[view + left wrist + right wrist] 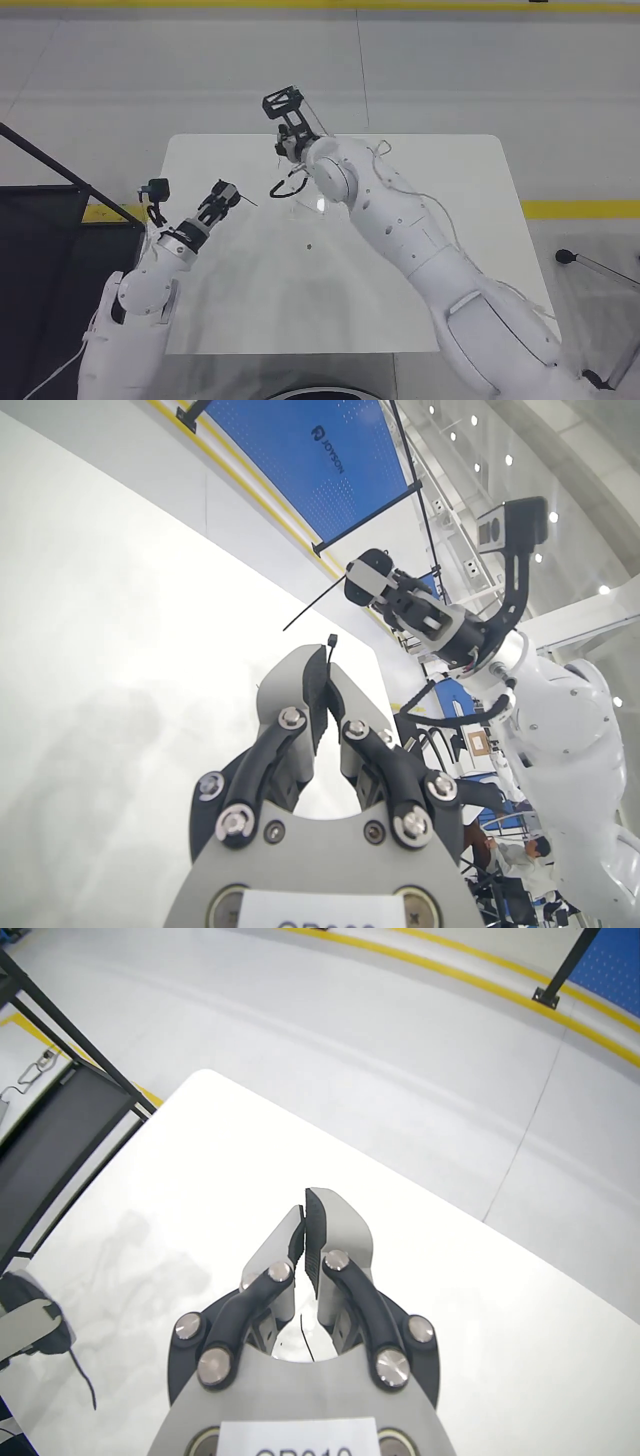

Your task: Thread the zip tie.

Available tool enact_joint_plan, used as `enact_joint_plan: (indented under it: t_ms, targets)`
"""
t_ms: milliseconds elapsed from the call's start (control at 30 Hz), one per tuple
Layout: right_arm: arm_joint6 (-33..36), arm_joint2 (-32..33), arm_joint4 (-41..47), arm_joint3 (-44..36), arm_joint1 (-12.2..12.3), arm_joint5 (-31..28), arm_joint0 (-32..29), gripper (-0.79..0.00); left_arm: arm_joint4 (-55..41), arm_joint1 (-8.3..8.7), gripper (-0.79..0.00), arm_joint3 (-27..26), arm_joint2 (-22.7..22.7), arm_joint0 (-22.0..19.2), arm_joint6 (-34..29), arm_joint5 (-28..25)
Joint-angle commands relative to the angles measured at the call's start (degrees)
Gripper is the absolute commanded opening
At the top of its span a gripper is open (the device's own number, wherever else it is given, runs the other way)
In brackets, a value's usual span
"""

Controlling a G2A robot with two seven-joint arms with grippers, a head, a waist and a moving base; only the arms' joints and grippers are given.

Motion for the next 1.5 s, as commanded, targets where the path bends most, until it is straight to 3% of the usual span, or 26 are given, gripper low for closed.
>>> enact_joint_plan:
  t_ms: [0,100,167,333,533,933,1033,1267,1467]
  targets:
    - [3.37,5.85,-4.84,-15.65,3.81,-0.68,-8.51,-0.785,-0.27,0.13,-0.785,0.52,0.06,-0.55,-0.98,-0.82]
    - [9.63,14.98,-10.59,-37.88,8.27,-6.18,-23.06,-0.785,-0.23,0.37,-0.785,1.05,0.15,-1.24,-2.77,-1.86]
    - [11.6,20.09,-10.88,-48.03,10.11,-12.34,-30.88,-0.785,-0.6,0.52,-0.785,1.44,0.43,-1.77,-4.35,-2.53]
    - [11.14,27.93,-7.73,-58.03,12.34,-23.42,-40.61,-0.785,-0.71,0.86,-0.785,2.25,2.44,-3.77,-9.28,-4.94]
    - [10.49,30.24,-5.46,-60.03,13.26,-26.81,-43.67,-0.785,-2.38,1.24,-0.785,2.94,5.92,-6.49,-17.09,-8.52]
    - [10.49,30.24,-5.46,-60.03,13.26,-26.81,-43.67,-0.785,-2.23,1.29,-0.785,2.92,6.12,-6.76,-17.41,-8.61]
    - [5.14,30.46,-5.52,-60.77,13.43,-28.23,-45.17,-0.785,-2.79,1.24,-0.785,3.4,7.28,-6.69,-17.5,-8.4]
    - [-11.31,31.33,-11.33,-62.24,14.05,-33.2,-47.97,-0.785,-17.71,1.6,-0.785,12.68,11.02,-15.62,-35.32,-11.17]
    - [-19.75,30.96,-17.91,-63.23,14.57,-34.86,-49.8,-0.785,-28.12,1.69,-0.785,21.46,14.6,-23.2,-49.24,-14.27]
